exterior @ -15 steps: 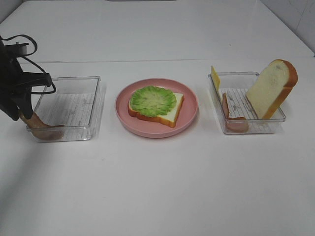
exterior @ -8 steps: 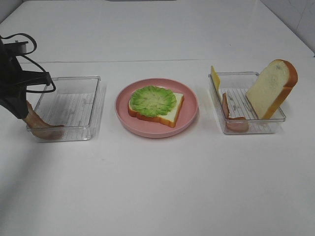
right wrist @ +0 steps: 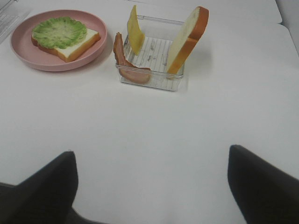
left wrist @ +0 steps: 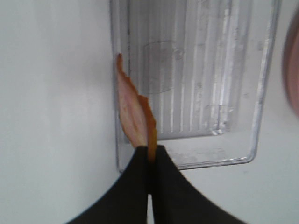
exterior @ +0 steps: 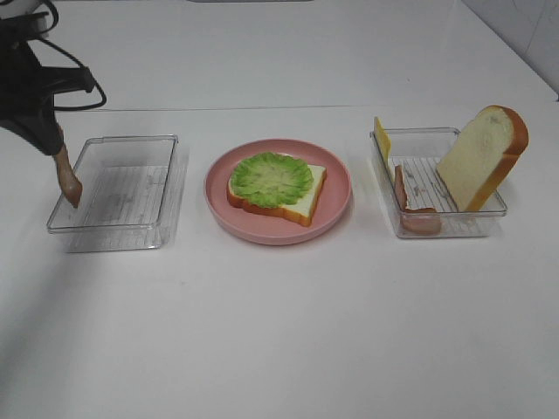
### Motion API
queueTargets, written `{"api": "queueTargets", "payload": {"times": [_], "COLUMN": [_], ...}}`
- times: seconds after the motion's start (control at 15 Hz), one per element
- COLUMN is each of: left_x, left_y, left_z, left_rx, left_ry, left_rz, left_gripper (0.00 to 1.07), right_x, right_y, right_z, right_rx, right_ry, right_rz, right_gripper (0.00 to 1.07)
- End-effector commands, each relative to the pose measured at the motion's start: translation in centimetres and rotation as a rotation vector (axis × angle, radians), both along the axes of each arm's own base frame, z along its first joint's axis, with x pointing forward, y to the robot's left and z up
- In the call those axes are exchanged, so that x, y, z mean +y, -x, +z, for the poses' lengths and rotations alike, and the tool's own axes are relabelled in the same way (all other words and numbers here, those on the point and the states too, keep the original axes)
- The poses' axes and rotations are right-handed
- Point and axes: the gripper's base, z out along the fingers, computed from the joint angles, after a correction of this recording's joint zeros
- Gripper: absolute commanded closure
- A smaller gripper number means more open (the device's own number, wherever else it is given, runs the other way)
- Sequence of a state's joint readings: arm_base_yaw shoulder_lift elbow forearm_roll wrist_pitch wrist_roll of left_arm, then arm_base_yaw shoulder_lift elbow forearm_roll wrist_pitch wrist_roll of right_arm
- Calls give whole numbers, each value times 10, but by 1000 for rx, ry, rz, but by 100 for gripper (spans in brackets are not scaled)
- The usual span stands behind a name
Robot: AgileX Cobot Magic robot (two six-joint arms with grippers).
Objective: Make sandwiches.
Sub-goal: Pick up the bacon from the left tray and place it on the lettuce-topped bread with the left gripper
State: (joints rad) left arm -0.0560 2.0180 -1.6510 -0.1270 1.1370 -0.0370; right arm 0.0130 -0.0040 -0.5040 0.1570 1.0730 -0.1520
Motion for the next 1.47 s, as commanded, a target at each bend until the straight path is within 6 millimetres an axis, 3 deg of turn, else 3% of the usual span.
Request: {"api": "queueTargets", "payload": {"times": [0.07, 0.33, 0.53, 0.8, 0.93, 1.0, 1.07, 1.2, 1.47], "left_x": [-13, -37, -57, -103, -130, -154, -164, -181, -189], "left_y": [-6, -18, -24, -31, -35, -37, -37, -36, -37], "left_z": [27, 73, 76, 51, 26, -5, -16, -35, -54], "left_rx": [-64, -248, -309, -281, -234, -154, -139, -121, -129], "left_ry": [112, 384, 566, 718, 793, 865, 888, 924, 911], "left_rz": [-43, -141, -183, -250, -252, -232, -242, -251, -269], "left_gripper": [107, 107, 107, 107, 107, 107, 107, 107, 107], "right_x": [0, 0, 0, 0, 0, 0, 0, 0, 0], "right_y": [2, 2, 2, 2, 2, 2, 2, 2, 2], "right_z": [0, 0, 0, 0, 0, 0, 0, 0, 0], "right_rx": [-29, -29, -29, -29, -29, -29, -29, -29, -29], "right_ry": [4, 4, 4, 4, 4, 4, 4, 4, 4], "right_rz": [-4, -4, -4, -4, -4, -4, -4, -4, -4], "right_gripper": [31, 31, 31, 31, 31, 31, 31, 31, 31]}}
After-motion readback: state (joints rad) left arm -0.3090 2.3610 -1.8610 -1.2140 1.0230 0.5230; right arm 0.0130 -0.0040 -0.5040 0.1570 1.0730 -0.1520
